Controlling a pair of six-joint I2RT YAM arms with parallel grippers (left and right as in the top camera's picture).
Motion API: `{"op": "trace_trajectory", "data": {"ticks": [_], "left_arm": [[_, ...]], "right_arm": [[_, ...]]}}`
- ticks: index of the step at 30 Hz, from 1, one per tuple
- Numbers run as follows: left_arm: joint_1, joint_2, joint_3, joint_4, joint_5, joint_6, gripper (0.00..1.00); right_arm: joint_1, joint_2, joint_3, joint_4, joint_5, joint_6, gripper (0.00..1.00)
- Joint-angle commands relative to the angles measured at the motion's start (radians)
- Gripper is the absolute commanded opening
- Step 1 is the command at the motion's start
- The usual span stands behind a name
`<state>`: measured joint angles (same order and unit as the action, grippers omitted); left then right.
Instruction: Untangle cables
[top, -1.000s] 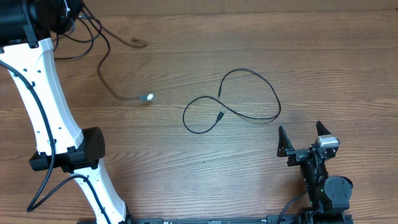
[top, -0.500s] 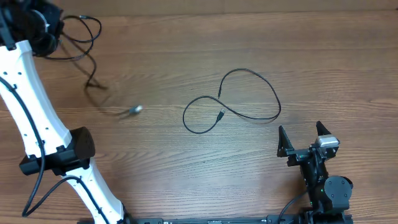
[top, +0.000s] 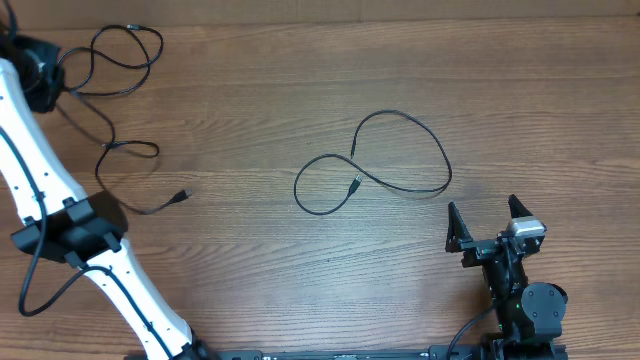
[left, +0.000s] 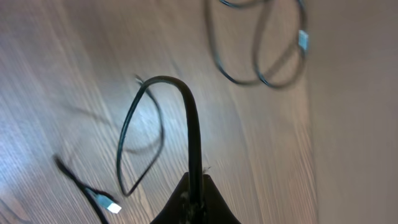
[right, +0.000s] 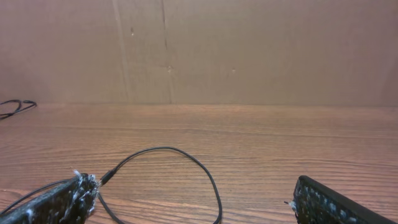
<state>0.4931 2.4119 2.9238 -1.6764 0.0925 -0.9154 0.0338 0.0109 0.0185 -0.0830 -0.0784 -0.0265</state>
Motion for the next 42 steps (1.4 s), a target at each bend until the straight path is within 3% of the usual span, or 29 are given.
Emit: {"op": "trace_trajectory", "data": {"ticks": [1, 11, 16, 23, 27, 31, 34, 37, 38, 40, 42], "left_arm": [[0.063, 0.052, 0.002, 0.002, -0.022, -0.078, 0.04], [0.177, 0.137, 0.002, 0.11, -0.029, -0.114, 0.04], [0.18, 0.199, 0.002, 0.134, -0.131, -0.122, 0.04], [0.185, 0.295, 0.002, 0.145, -0.16, -0.158, 0.05], [0.187, 0.323, 0.002, 0.166, -0.241, -0.012, 0.43], [0.187, 0.323, 0.002, 0.156, -0.339, 0.105, 0.61], [0.187, 0.317, 0.012, 0.127, -0.351, 0.176, 0.6], [0.187, 0.303, 0.032, 0.108, -0.354, 0.175, 0.41], [0.185, 0.298, 0.045, 0.103, -0.354, 0.175, 0.4], [0.181, 0.28, 0.08, 0.085, -0.355, 0.172, 0.4], [0.179, 0.259, 0.112, 0.08, -0.353, 0.167, 0.52]], "right_arm": [[0.005, -0.008, -0.01, 0.003, -0.002, -0.001, 1.0], [0.005, -0.008, -0.01, 0.003, -0.002, -0.001, 1.0], [0.005, -0.008, -0.01, 0.003, -0.002, -0.001, 1.0], [0.005, -0.008, -0.01, 0.003, -0.002, -0.001, 1.0], [0.005, -0.008, -0.01, 0.003, -0.002, -0.001, 1.0], [0.005, -0.008, -0.01, 0.003, -0.002, -0.001, 1.0], [0.005, -0.008, -0.01, 0.003, -0.002, -0.001, 1.0], [0.005, -0.008, -0.01, 0.003, -0.002, -0.001, 1.0], [0.005, -0.008, -0.01, 0.003, -0.002, -0.001, 1.0], [0.005, -0.008, -0.01, 0.003, -0.002, -0.001, 1.0], [0.005, -0.008, -0.01, 0.003, -0.002, -0.001, 1.0]]}}
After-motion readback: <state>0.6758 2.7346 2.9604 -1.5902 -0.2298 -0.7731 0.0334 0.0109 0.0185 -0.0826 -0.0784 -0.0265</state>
